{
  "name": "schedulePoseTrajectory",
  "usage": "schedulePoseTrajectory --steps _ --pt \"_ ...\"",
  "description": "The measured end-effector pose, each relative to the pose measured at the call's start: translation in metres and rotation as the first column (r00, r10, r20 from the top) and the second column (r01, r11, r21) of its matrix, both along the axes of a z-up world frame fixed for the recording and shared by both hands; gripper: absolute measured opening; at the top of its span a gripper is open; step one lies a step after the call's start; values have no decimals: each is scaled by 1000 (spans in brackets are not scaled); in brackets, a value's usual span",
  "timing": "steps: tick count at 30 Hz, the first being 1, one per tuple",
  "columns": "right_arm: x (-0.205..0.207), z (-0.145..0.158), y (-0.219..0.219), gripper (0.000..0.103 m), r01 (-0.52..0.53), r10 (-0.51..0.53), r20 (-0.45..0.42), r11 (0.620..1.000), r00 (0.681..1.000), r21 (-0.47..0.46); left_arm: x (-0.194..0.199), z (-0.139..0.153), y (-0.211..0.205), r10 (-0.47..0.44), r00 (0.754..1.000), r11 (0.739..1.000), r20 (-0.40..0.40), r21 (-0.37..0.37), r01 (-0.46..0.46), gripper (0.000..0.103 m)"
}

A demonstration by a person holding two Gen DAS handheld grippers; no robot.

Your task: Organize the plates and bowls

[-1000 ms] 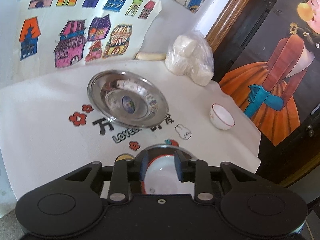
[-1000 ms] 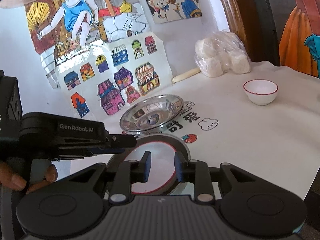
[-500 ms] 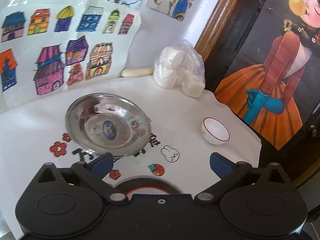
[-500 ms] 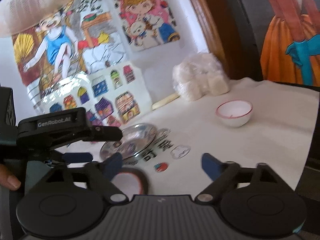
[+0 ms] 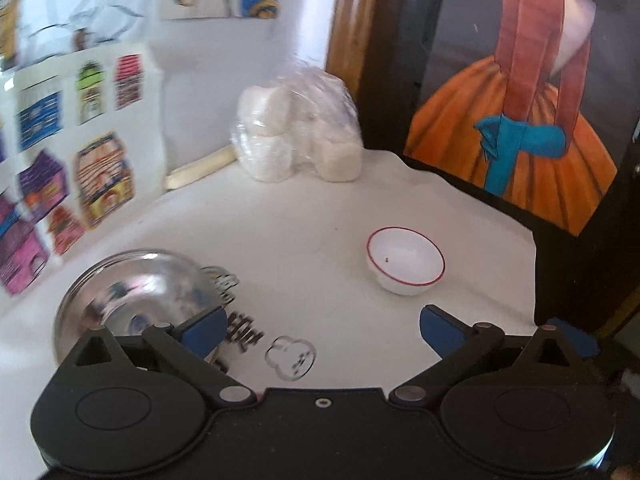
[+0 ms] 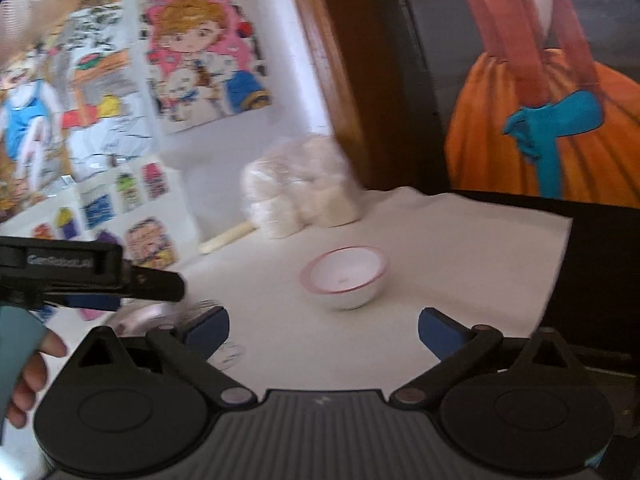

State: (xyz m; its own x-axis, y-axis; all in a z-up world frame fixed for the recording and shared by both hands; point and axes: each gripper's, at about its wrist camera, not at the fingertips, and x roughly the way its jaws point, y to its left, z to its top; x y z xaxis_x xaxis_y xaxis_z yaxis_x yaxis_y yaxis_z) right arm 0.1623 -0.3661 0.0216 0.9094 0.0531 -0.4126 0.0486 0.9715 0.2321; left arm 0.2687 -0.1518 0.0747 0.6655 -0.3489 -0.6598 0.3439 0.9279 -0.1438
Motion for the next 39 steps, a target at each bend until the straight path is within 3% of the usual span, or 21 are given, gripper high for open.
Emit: schedulePoseTrajectory --steps 5,18,26,30,39 --pt "25 -6 -24 103 35 -35 -22 999 999 -35 39 -11 -33 -38 993 999 -112 -4 37 102" --pt "98 -29 -39 103 44 -50 -72 995 996 -86 124 -49 -75 44 971 999 -235 3 -45 102" --pt "124 -42 -37 100 33 -43 -106 995 993 -92 143 -62 -76 73 958 996 -277 -19 -82 102" --pt "130 -45 -35 91 27 -38 -121 996 992 -87 145 -66 -77 74 955 996 -288 -29 -86 102" --pt "136 -47 -31 80 10 -20 -132 997 991 -74 144 -68 -79 66 957 996 -283 -41 -81 101"
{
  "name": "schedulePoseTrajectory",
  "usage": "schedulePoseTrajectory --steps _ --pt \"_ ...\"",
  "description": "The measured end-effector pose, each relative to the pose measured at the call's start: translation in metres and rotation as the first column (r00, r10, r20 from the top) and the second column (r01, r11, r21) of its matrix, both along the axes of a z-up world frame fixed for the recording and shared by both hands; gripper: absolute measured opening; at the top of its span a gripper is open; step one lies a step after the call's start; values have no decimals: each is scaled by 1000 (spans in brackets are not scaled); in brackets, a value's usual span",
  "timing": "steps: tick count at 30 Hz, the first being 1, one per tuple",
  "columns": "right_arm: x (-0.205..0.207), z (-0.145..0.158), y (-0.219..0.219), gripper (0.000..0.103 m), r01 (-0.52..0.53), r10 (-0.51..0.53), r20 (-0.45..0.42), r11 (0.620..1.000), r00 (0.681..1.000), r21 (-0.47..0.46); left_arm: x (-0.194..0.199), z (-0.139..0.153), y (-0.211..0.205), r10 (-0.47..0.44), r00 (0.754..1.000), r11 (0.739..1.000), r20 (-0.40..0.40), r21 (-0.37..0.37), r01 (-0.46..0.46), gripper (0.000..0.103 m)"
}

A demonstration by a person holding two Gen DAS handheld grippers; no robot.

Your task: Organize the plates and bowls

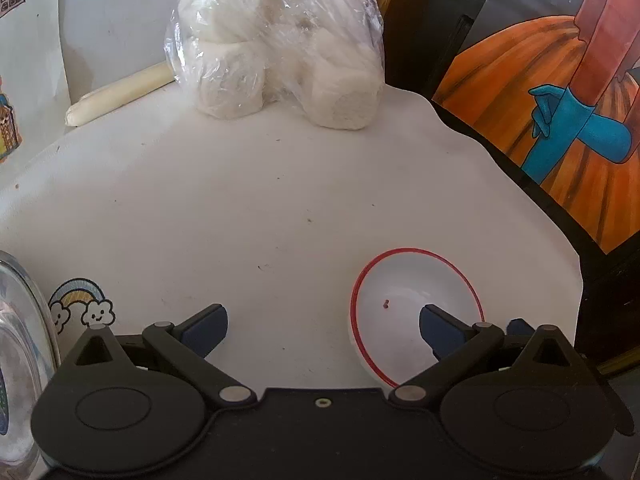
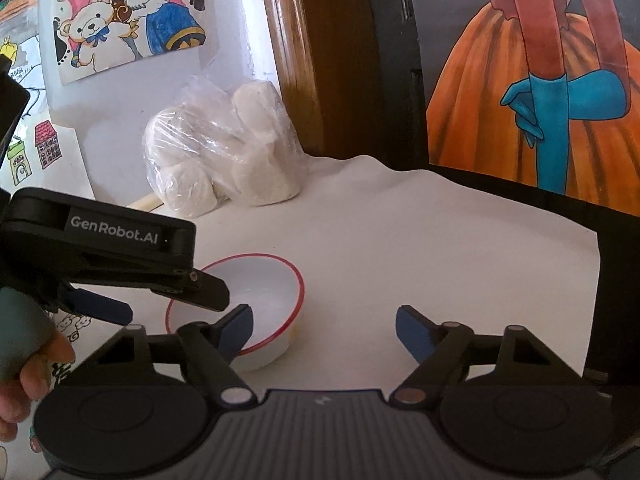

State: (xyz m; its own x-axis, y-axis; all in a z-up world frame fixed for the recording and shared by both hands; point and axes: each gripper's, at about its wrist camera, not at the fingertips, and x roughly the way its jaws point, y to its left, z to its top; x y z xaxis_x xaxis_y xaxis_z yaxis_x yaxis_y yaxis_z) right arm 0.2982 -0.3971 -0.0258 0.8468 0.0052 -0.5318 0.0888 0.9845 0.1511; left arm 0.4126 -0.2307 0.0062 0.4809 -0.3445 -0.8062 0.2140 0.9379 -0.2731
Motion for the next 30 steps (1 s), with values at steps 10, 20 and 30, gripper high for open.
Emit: schedulePoseTrajectory --steps 10,20,30 --pt "0 0 5 64 -33 33 6 999 999 32 -3 2 0 -14 1000 1000 6 -26 14 86" --pt "2 -1 6 44 -56 56 1 995 998 77 -3 -1 -3 -17 1000 1000 -13 -26 17 58" --pt "2 -3 4 36 -58 59 -1 989 998 133 -4 -3 -2 -35 999 998 -35 -53 33 24"
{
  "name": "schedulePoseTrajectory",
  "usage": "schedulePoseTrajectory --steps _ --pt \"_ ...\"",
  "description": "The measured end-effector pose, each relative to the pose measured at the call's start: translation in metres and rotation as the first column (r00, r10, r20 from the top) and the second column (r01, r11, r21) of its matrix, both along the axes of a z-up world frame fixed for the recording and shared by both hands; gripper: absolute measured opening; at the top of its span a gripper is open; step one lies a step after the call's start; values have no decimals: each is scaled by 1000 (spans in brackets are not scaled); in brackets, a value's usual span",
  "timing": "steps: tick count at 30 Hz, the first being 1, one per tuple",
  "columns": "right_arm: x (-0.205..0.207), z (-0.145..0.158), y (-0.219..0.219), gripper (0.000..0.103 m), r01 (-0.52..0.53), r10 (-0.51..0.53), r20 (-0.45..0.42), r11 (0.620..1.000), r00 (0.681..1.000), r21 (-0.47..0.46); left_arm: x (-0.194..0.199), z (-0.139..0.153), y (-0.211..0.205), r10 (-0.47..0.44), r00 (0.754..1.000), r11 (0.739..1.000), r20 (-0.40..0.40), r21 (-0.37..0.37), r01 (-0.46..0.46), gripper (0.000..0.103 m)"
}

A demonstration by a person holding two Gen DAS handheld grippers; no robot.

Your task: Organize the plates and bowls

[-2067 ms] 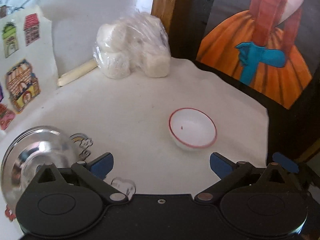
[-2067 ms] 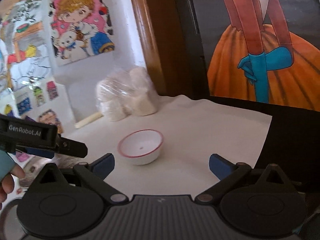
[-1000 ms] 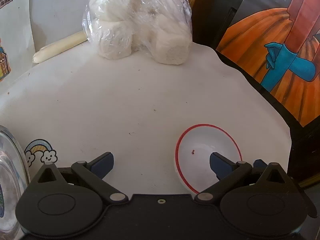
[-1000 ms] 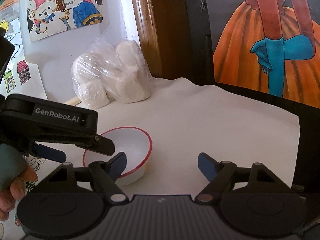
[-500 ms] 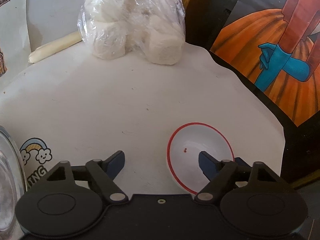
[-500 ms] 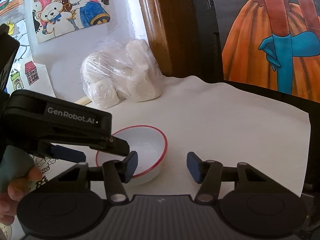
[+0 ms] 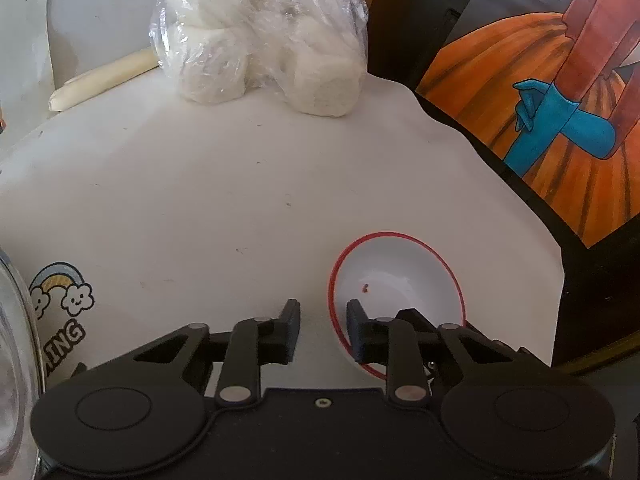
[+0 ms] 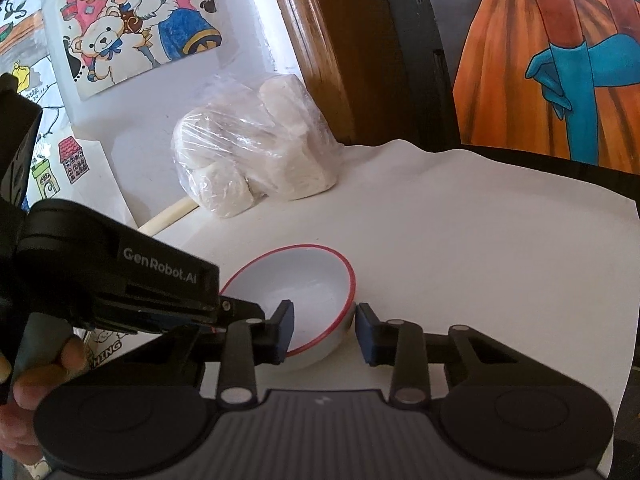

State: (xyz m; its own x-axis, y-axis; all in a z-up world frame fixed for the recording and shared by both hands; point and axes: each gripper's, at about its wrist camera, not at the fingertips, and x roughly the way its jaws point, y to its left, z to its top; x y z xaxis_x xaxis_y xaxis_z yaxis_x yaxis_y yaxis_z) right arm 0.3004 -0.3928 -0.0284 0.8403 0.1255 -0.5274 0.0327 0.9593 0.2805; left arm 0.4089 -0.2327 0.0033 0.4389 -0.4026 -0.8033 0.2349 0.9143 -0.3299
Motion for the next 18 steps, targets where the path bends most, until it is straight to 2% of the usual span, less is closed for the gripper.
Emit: schedulePoseTrajectory --steps 2,5,10,18 --pt "0 -1 -1 33 3 -3 -1 1000 1000 7 -1 1 -3 -19 1000 1000 14 0 19 13" --pt "0 -1 -2 30 14 -14 -4 1000 1000 19 -6 4 -8 -35 999 999 39 21 34 12" --pt "-5 -2 -3 26 29 -29 -1 999 1000 36 -9 6 -6 -29 999 999 37 14 28 12" --pt "-18 5 -1 25 43 -44 33 998 998 45 -25 21 -5 -55 993 998 103 28 53 12"
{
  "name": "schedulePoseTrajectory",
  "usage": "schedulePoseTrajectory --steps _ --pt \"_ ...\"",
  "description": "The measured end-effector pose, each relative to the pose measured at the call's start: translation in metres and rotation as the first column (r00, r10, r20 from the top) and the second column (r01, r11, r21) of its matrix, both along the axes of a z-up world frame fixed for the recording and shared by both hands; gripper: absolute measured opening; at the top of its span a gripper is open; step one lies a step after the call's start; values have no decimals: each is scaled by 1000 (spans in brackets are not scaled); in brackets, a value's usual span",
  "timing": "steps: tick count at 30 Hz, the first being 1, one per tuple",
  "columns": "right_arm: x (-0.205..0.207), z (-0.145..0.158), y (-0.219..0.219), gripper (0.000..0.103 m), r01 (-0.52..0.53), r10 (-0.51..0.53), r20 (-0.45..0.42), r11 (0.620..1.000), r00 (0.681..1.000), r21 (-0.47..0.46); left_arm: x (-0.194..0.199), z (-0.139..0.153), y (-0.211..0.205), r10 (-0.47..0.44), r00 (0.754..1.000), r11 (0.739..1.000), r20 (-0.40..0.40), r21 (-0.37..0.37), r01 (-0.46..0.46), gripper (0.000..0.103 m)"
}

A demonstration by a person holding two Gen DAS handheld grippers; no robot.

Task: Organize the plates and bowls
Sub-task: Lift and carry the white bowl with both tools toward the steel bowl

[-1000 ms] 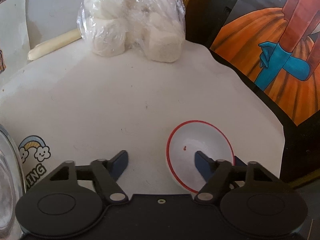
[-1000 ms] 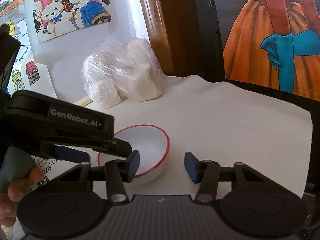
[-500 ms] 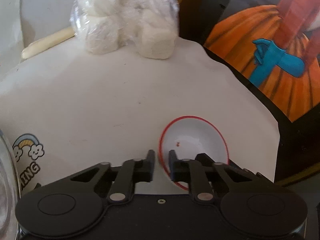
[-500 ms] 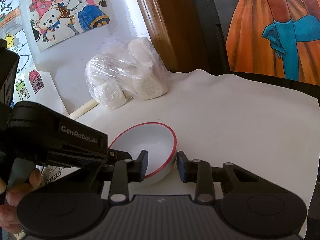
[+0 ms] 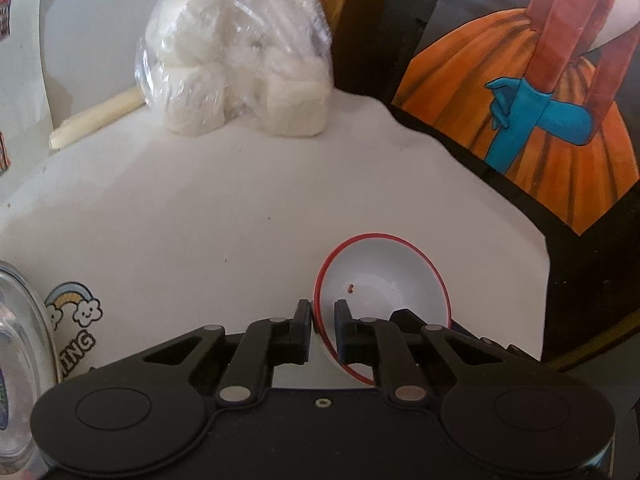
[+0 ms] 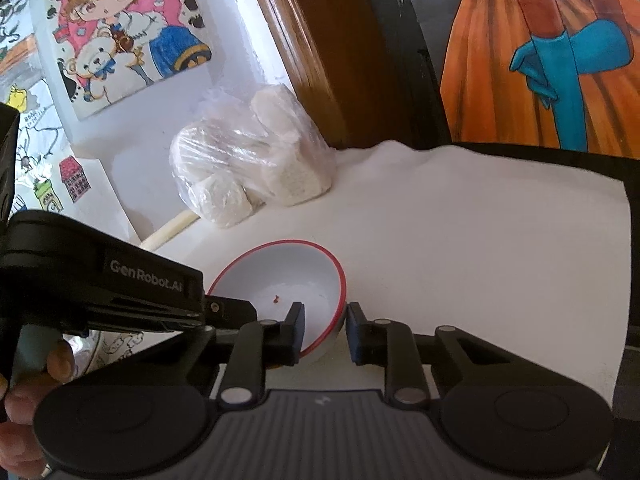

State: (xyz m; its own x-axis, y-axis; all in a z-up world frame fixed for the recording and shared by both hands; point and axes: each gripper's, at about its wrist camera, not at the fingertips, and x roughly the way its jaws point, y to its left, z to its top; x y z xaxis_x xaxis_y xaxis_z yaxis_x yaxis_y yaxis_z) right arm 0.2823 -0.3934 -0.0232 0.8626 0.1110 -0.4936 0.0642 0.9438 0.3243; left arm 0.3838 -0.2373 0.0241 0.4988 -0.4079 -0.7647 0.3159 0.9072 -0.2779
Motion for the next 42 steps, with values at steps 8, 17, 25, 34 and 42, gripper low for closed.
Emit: schedulePoseTrajectory --steps 8,17,25,34,42 --pt "-19 20 8 25 3 -3 48 1000 999 -10 -24 22 15 -4 999 999 45 -35 5 12" --pt "-45 45 26 25 -8 11 90 1000 996 -29 -54 47 40 5 996 997 89 -78 2 12" --pt "-73 60 51 25 -35 39 116 999 993 -37 -86 57 72 23 993 995 112 -102 -11 12" --pt "-105 68 84 25 -102 105 129 994 986 -30 -126 60 117 59 990 991 128 -130 -42 12" --pt "-128 74 112 25 -158 162 130 987 978 -42 -153 63 151 103 985 985 142 -154 -81 12"
